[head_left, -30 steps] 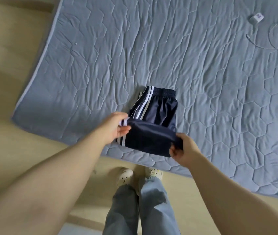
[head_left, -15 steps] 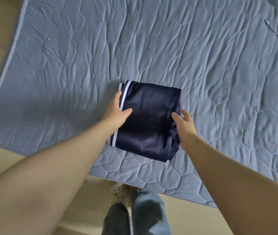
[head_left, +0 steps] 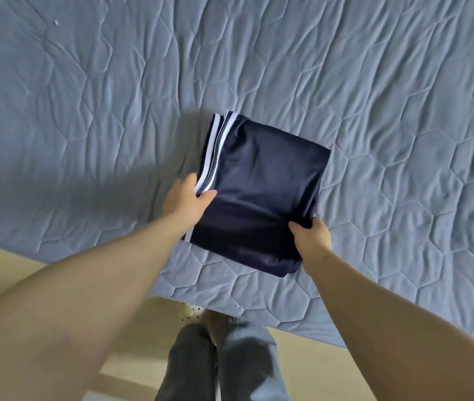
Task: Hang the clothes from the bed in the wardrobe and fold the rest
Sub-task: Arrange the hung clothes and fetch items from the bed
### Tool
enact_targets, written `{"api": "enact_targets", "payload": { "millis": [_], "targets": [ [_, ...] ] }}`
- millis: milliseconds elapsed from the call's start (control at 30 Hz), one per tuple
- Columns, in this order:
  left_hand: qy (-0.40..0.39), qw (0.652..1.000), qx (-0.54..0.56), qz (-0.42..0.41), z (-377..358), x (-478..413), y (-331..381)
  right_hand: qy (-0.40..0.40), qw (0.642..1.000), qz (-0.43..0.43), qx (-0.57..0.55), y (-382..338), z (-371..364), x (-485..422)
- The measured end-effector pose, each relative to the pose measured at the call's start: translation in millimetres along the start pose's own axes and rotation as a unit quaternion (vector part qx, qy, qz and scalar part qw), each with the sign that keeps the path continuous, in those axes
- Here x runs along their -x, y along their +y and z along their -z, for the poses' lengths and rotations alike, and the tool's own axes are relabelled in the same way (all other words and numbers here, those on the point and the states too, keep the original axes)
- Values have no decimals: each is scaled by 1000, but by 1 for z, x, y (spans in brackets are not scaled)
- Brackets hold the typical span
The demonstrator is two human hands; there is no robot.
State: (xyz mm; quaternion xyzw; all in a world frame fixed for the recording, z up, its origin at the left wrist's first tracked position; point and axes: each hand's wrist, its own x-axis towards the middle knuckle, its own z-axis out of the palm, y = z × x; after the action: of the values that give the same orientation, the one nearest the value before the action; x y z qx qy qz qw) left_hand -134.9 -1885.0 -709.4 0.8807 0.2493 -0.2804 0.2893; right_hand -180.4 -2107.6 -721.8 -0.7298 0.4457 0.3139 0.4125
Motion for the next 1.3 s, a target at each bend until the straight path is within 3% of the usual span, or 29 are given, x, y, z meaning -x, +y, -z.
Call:
{"api": "enact_targets", "payload": {
  "millis": [67,167,300,467,667,867,1033,1300],
  "targets": [
    [-20,998,27,57,-3,-9,-1,0,1000,7,-6,0,-3,-4],
    [-58,991,-6,120,-12,-19,-2,-48,990,1,-133,-3,-12,-6],
    [-14,986,-98,138,-24,-16,-4,-142,969,-42,-199,-3,-22,-6],
    [-140,970,92,175,-5,-15,-12,-202,957,-58,-199,-8,-19,3],
    [-202,952,172,152,50,26,6,-200,959,-44,-196,-32,7,52],
    [-165,943,266,109,133,91,34,-194,961,15,-196,-84,41,125],
    [-59,934,350,50,225,155,60,-206,950,134,-192,-163,72,207],
    [68,875,480,0,373,277,63,-272,909,291,-122,-269,96,376]
  ]
}}
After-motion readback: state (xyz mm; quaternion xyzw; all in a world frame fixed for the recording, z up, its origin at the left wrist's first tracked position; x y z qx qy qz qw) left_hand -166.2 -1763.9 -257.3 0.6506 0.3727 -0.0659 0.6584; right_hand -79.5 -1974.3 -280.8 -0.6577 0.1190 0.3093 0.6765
